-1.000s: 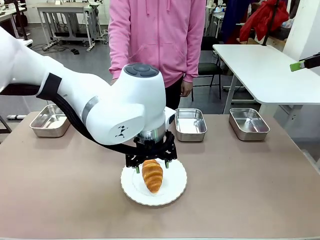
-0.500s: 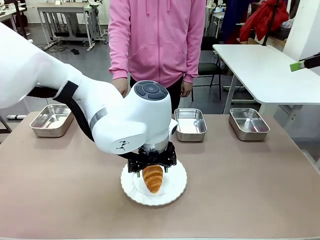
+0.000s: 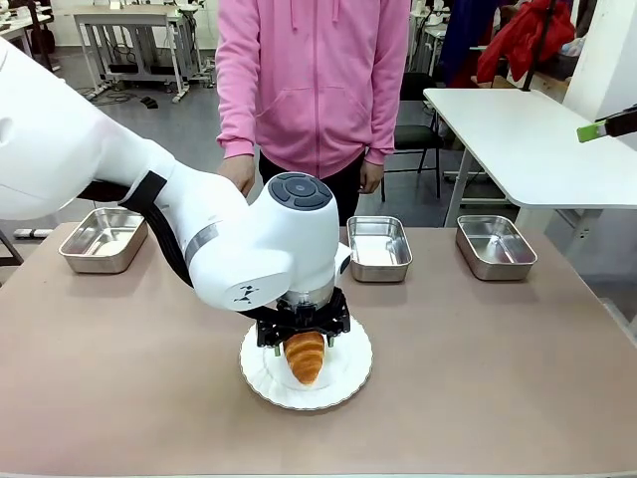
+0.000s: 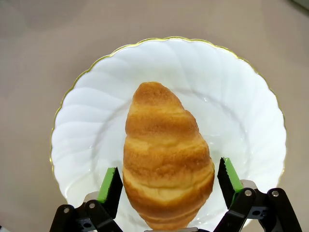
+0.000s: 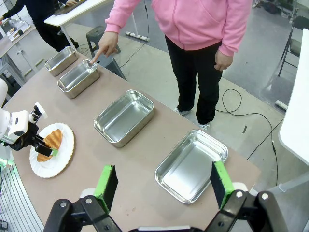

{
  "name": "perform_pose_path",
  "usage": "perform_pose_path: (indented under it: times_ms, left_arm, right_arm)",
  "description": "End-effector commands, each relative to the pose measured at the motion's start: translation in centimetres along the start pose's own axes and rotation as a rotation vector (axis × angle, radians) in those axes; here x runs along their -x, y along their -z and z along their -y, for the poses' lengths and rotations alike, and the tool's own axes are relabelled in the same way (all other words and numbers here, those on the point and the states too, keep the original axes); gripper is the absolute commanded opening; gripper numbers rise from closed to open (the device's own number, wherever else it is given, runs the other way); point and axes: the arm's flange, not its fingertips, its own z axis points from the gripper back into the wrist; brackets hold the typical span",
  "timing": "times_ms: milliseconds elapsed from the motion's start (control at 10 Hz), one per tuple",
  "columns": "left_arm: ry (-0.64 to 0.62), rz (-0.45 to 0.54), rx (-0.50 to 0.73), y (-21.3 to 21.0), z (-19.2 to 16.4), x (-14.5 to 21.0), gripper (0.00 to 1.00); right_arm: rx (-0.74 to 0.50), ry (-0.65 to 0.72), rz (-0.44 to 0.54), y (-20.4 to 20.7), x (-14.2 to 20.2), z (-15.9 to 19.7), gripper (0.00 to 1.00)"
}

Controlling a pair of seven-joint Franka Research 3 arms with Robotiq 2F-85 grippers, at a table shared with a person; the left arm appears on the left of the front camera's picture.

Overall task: Place the bread in the container.
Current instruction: Place the Butter Roll into the Airtight Container indicated by the human.

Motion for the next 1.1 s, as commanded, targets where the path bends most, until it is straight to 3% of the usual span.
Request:
perform_pose_path:
  times_ms: [0,100,200,300,400,500,600,1000]
  left_arm:
    - [0.002,0.02,0.01,0.49,0.37,-0.18,1.0]
    - [0.001,0.015,0.008,0.66,0.26,-0.3,1.0]
    - [0.0,0.019,0.011,0.72,0.21,-0.38,0.81]
    - [-0.002,0.021,0.014,0.66,0.22,-0.4,0.8]
    - [-0.002,0.021,0.014,0.64,0.13,-0.46,0.61]
    - [0.002,0.021,0.018,0.51,0.17,-0.53,0.61]
    - [0.029,0.003,0.014,0.39,0.25,-0.69,0.42]
    - [-0.007,0.001,0.005,0.27,-0.03,-0.45,0.42]
  right_arm:
    - [-0.004,-0.003,0.009,0.08,0.03,-0.11,1.0]
    - [-0.004,-0.003,0.009,0.08,0.03,-0.11,1.0]
    - [-0.004,-0.003,0.009,0.08,0.03,-0.11,1.0]
    - [-0.004,-0.003,0.009,0.08,0.03,-0.11,1.0]
    - [-0.004,-0.003,0.009,0.08,0.03,-0.11,1.0]
    - [-0.004,-0.003,0.009,0.08,0.03,-0.11,1.0]
    - [-0.004,-0.003,0.009,0.08,0.03,-0.11,1.0]
    - [-0.004,-0.003,0.009,0.08,0.03,-0.11,1.0]
